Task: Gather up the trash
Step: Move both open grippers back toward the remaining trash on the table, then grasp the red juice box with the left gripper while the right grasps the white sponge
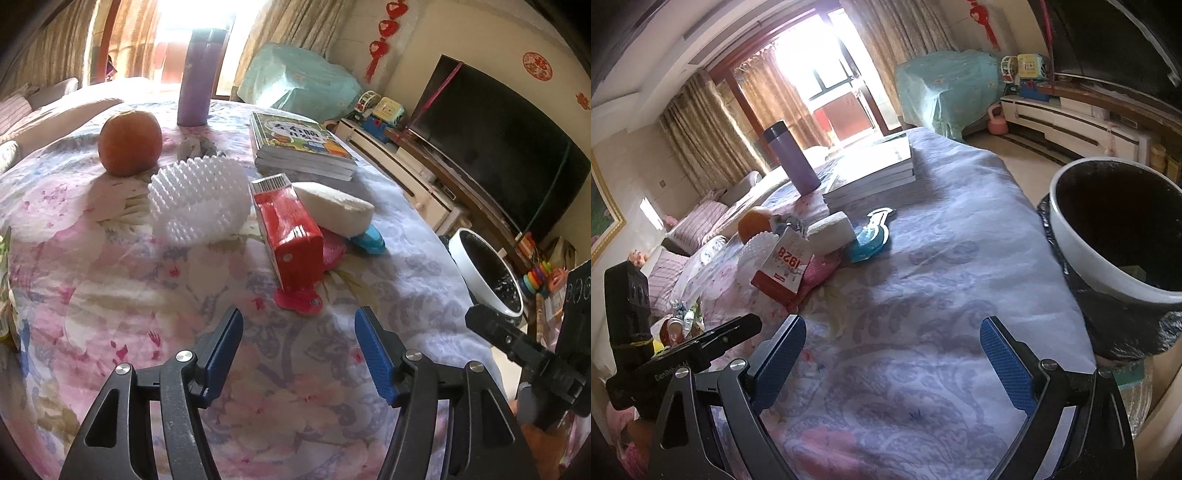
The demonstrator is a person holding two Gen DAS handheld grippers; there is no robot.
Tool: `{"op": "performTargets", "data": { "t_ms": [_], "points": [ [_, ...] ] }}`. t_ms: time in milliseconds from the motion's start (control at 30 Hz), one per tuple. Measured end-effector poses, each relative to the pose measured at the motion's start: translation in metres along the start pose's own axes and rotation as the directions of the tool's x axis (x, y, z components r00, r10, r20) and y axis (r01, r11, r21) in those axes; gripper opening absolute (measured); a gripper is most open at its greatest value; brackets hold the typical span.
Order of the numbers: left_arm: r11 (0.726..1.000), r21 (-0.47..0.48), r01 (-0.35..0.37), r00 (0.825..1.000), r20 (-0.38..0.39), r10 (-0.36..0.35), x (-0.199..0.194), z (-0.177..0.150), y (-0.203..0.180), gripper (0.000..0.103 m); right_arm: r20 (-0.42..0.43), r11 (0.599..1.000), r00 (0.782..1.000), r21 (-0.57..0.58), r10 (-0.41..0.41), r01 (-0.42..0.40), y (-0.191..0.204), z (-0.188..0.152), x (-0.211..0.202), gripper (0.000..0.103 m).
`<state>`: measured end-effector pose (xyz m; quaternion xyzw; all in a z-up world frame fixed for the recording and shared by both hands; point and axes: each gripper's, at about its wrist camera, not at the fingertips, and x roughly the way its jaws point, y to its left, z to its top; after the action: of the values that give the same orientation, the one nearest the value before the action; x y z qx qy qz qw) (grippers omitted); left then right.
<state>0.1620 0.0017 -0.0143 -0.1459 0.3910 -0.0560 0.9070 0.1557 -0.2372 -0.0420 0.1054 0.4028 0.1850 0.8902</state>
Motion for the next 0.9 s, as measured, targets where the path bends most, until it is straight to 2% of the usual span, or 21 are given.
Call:
{"op": "performTargets", "data": {
  "t_ms": [433,600,633,667,733,900],
  "points": [
    [0.999,0.015,-0.045,0.999,0.004,0.045,0.039,0.035,0.005,0.064,-0.011,0.999,1.0,-0.02,0.029,-0.029,0.009,0.013,0.022,0.096],
    [0.999,0.008,-0.043,0.999,-0.017,0.043,0.06,0.042,0.012,0.062,-0.018,0.998,0.998,-0.035,0.053,-0.054,0.013,0.024,0.034,0.096],
    [0.999,0.006,-0.041,0.999,-0.018,0.042,0.063,0.042,0.014,0.056,-0.02,0.997,0.998,-0.045,0.059,-0.06,0.015,0.027,0.037,0.096],
    [0.999,0.005,-0.033,0.999,-0.022,0.033,0.066,0.043,0.015,0.044,-0.021,0.997,0.998,-0.052,0.061,-0.062,0.017,0.029,0.039,0.096],
    [1.0,0.005,-0.018,0.999,-0.038,0.018,0.07,0.044,0.019,0.03,-0.024,0.994,0.997,-0.076,0.071,-0.073,0.022,0.034,0.045,0.096],
    [1.0,0.005,-0.009,1.0,-0.016,0.009,0.063,0.043,0.027,0.03,-0.032,0.982,0.995,-0.166,0.09,-0.094,0.042,0.051,0.067,0.095]
  ]
}}
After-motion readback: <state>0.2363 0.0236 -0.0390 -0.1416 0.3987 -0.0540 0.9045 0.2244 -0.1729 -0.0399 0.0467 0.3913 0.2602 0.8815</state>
